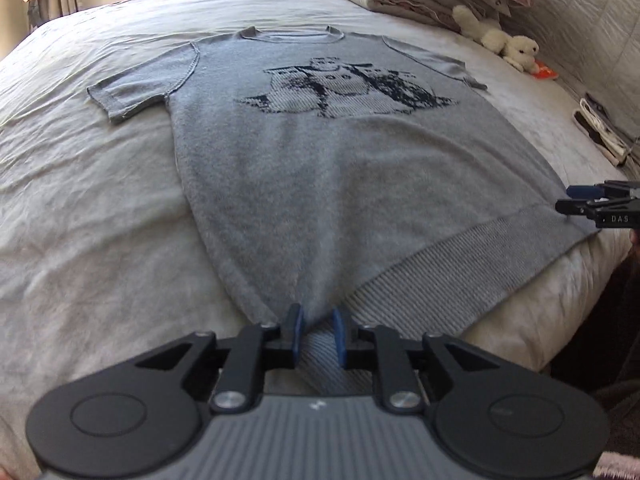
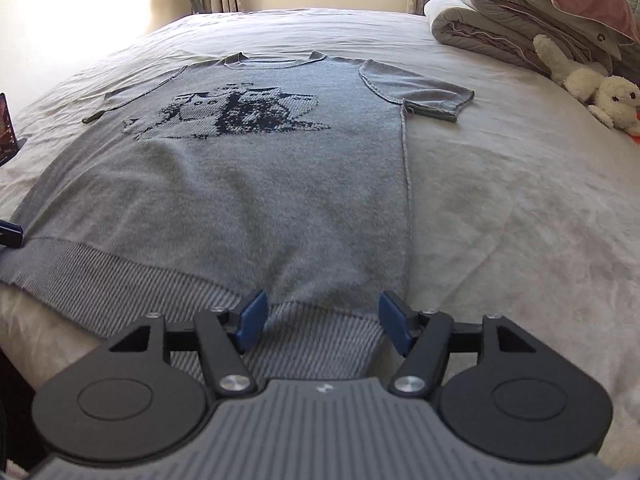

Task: Fold clothes

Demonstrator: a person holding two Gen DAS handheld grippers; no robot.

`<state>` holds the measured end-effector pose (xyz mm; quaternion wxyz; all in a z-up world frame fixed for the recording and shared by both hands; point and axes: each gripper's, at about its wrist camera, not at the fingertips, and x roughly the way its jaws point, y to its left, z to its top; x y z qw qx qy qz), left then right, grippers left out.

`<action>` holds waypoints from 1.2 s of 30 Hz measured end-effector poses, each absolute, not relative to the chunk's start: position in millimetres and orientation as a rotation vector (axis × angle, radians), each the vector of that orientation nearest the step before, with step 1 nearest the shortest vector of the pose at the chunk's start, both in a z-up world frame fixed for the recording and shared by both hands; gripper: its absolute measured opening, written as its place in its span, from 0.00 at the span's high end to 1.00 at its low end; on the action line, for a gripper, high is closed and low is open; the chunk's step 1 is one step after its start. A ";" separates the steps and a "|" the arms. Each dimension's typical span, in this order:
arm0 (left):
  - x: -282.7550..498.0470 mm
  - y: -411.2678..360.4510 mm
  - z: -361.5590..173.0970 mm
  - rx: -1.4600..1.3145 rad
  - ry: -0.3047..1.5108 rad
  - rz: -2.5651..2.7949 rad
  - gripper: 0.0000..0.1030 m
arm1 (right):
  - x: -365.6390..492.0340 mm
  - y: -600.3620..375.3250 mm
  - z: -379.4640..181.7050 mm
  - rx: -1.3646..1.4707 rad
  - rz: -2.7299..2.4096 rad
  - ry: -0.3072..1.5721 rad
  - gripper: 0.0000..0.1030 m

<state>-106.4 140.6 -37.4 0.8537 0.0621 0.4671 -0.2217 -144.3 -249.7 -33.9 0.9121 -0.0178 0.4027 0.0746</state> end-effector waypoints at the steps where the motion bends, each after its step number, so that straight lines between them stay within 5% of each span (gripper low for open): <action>1: -111.2 139.7 -36.7 0.149 0.984 -0.475 0.83 | -147.6 -253.1 -34.2 -0.036 0.151 0.844 0.34; 14: -72.4 97.8 -16.7 0.067 0.859 -0.512 0.76 | -107.7 -225.0 -0.8 -0.022 0.245 0.748 0.34; 21: -14.2 57.6 -33.1 0.010 0.802 -0.504 0.76 | -33.6 -147.3 -4.4 -0.043 0.394 0.705 0.52; 26: -1.4 57.9 -47.3 -0.027 0.780 -0.517 0.76 | -1.7 -121.8 -22.4 -0.028 0.435 0.727 0.54; 36: -67.4 68.2 -54.4 0.137 0.790 -0.625 0.75 | -80.0 -135.4 -46.2 -0.189 0.481 0.671 0.55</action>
